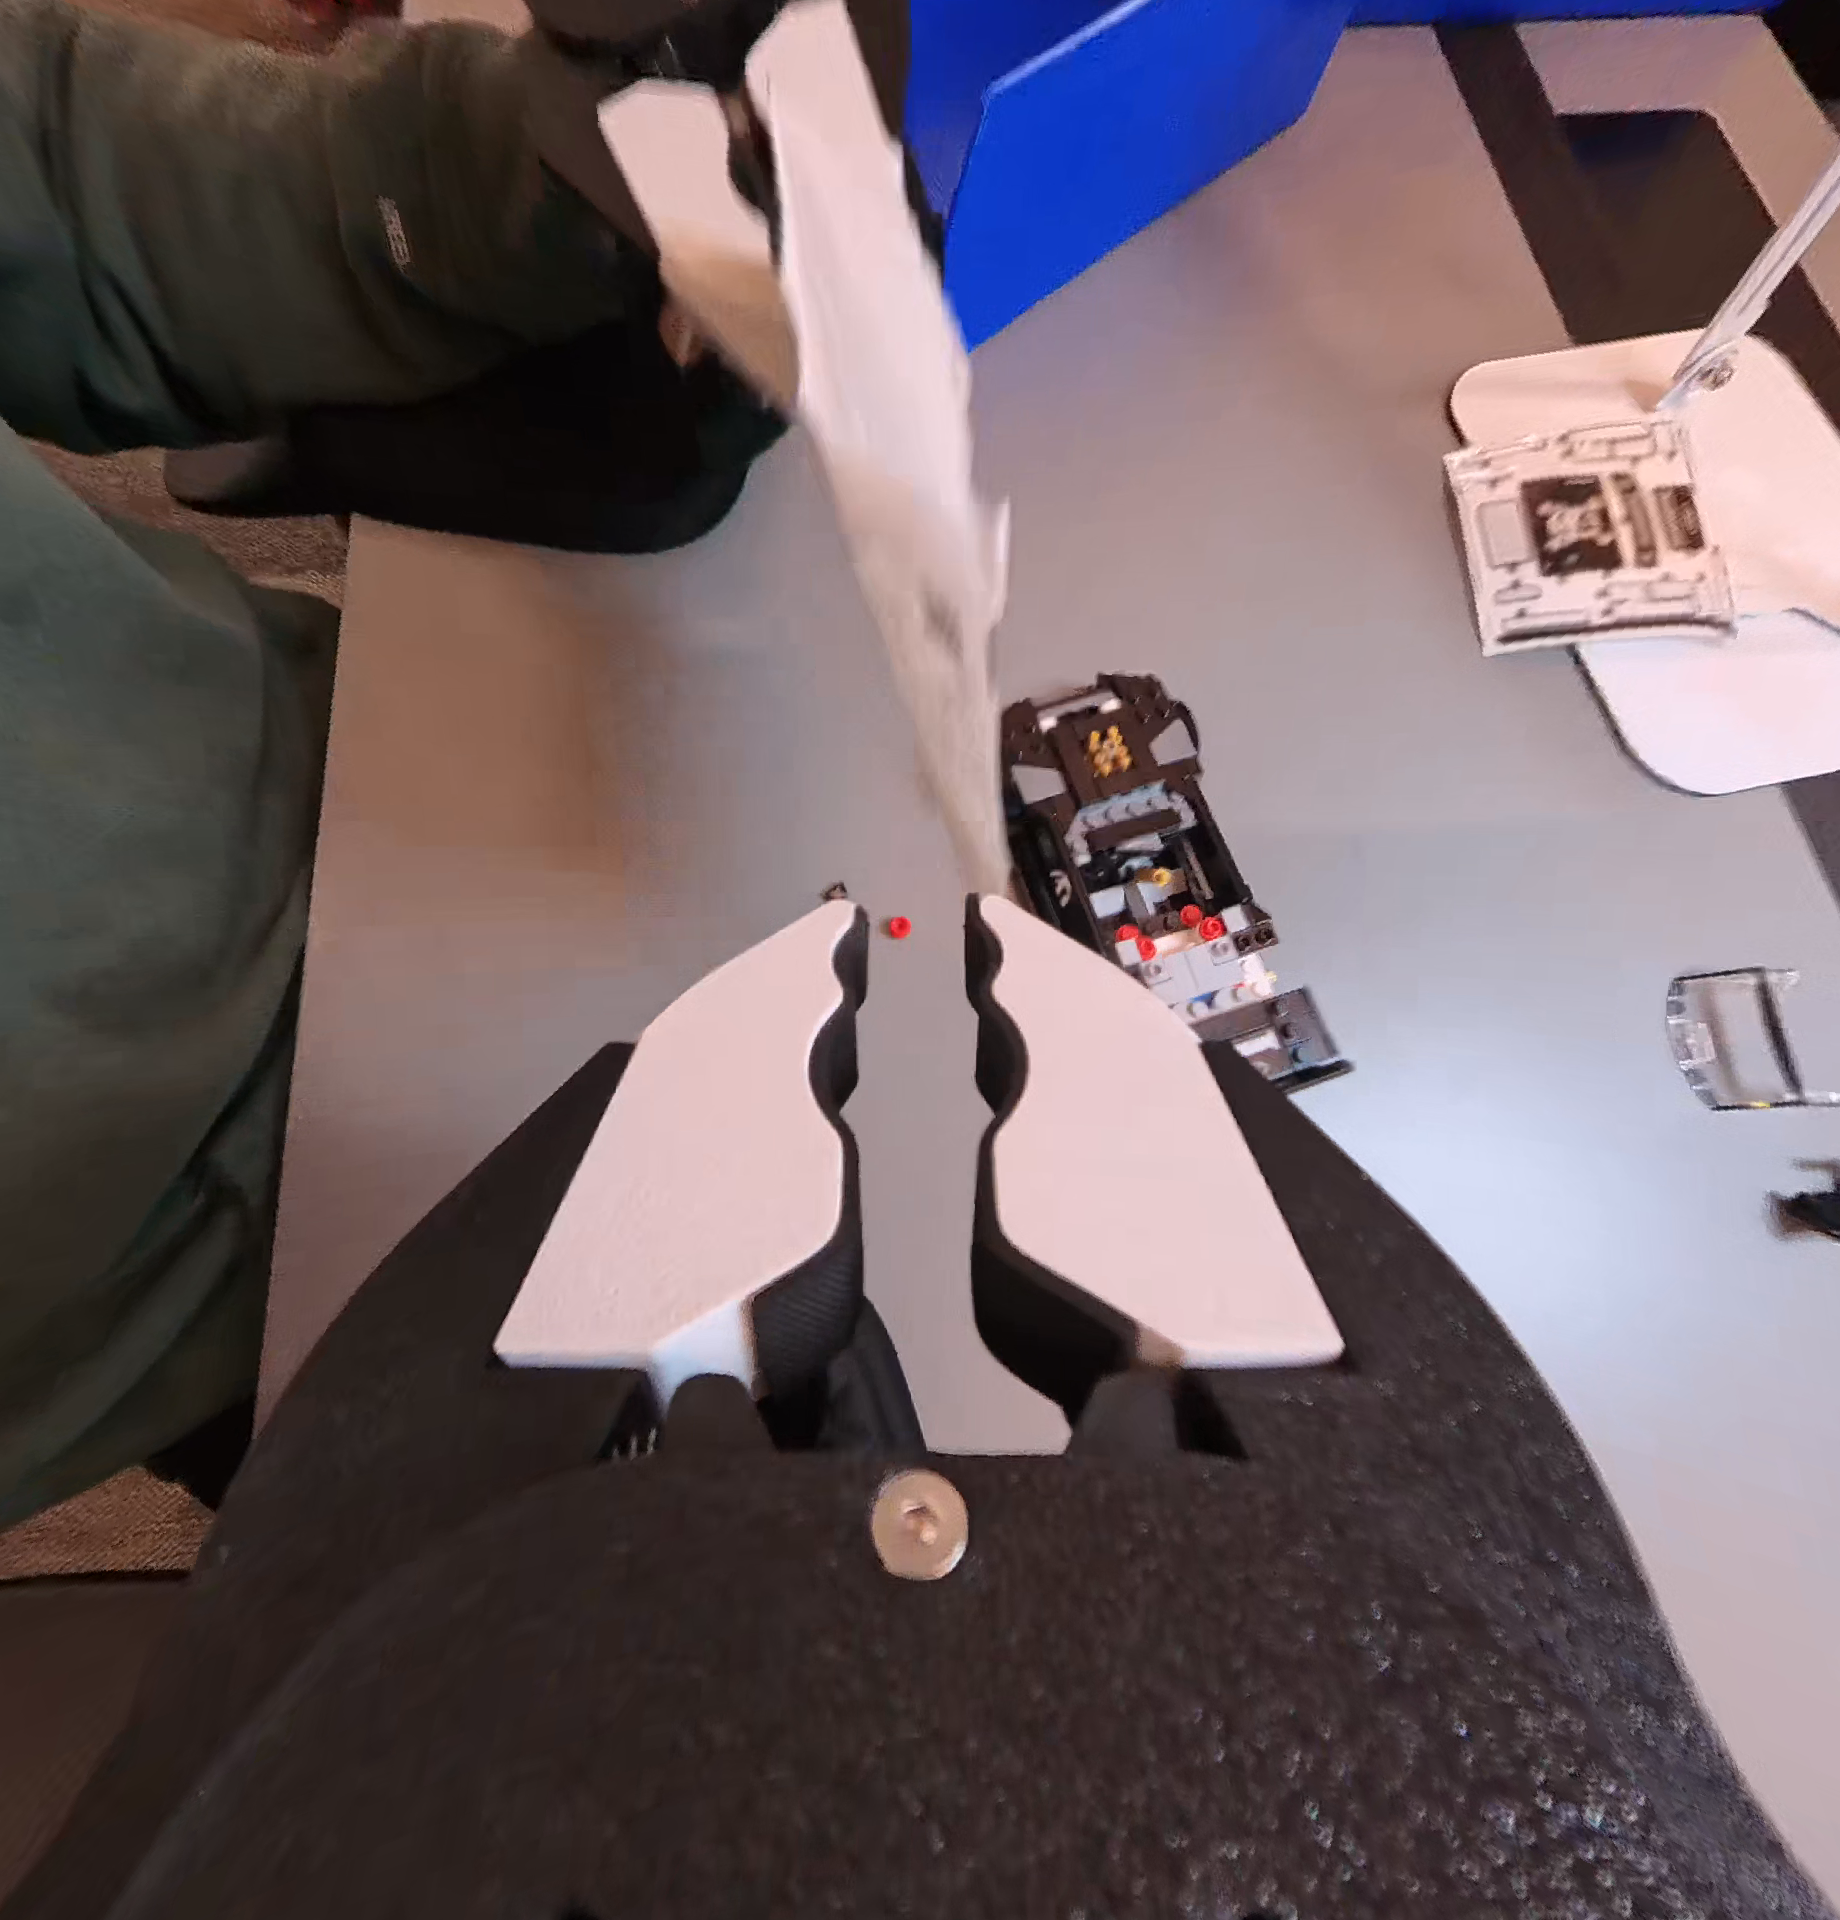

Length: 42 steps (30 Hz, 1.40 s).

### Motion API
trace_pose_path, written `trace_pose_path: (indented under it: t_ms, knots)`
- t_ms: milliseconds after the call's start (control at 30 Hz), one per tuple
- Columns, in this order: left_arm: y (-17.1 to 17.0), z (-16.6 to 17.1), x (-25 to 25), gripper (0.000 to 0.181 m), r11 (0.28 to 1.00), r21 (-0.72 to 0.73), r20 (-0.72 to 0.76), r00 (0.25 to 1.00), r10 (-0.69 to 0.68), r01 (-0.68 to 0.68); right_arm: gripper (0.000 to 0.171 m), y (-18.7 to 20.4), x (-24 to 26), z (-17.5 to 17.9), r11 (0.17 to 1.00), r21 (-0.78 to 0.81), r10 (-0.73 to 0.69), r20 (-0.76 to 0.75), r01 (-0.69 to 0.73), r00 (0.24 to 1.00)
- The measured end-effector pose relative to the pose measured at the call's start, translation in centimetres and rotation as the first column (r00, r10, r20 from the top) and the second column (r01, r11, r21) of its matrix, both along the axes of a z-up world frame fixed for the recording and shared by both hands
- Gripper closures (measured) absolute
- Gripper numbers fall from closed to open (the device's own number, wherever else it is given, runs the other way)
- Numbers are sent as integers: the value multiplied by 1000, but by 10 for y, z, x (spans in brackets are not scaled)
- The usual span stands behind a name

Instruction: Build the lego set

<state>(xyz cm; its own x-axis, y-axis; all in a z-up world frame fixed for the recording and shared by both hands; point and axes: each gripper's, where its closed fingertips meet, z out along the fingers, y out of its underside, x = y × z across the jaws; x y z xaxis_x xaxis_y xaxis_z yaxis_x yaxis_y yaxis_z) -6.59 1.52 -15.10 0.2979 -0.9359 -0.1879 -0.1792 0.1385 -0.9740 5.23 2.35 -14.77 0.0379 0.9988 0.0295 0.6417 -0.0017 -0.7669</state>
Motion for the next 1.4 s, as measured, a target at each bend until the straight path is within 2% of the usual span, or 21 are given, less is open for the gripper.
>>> trace_pose_path:
  t_ms: [133, 267, 533, 633, 700, 767, 833, 933, 1033, 1200, 1400]
  knots:
    - [8, 9, -21, 181, 998, 12, 47, 997, 69, -70, 155, 2, 0, -55, 999, -49, -7, 56, 10, 998]
    - [11, 0, -25, 181, 992, 25, 14, 993, 121, -121, 158, -2, -21, -106, 999, -43, 11, 152, -5, 988]
    - [14, -17, -28, 181, 988, 28, -87, 984, 156, -154, 158, 0, -45, -130, 996, -39, 89, 260, -81, 961]
    - [16, -19, -32, 181, 986, 25, -99, 981, 164, -162, 164, 0, -45, -135, 996, -47, 92, 285, -82, 954]
    - [16, -21, -32, 181, 987, 19, -104, 982, 160, -159, 164, -1, -41, -134, 995, -50, 96, 296, -85, 950]
    - [16, -23, -30, 181, 988, 15, -110, 982, 153, -152, 164, -2, -40, -118, 995, -52, 98, 250, -87, 963]
    - [14, -25, -27, 181, 990, 12, -119, 983, 143, -142, 164, -7, -44, -80, 993, -41, 116, 148, -111, 982]
    - [10, -29, -21, 181, 993, 3, -130, 985, 115, -115, 164, -12, -57, -7, 990, 59, 130, -30, -129, 991]
    - [4, -35, -12, 181, 997, -6, -152, 985, 81, -83, 164, -10, -69, 35, 980, 163, 133, -82, -118, 988]
    - [-5, -39, 1, 181, 999, -9, -163, 985, 48, -50, 159, -6, -80, 14, 968, 199, 144, 69, -155, 987]
    - [-7, -41, 4, 181, 999, -21, -163, 986, 39, -43, 153, -7, -77, 16, 973, 187, 132, 29, -135, 991]
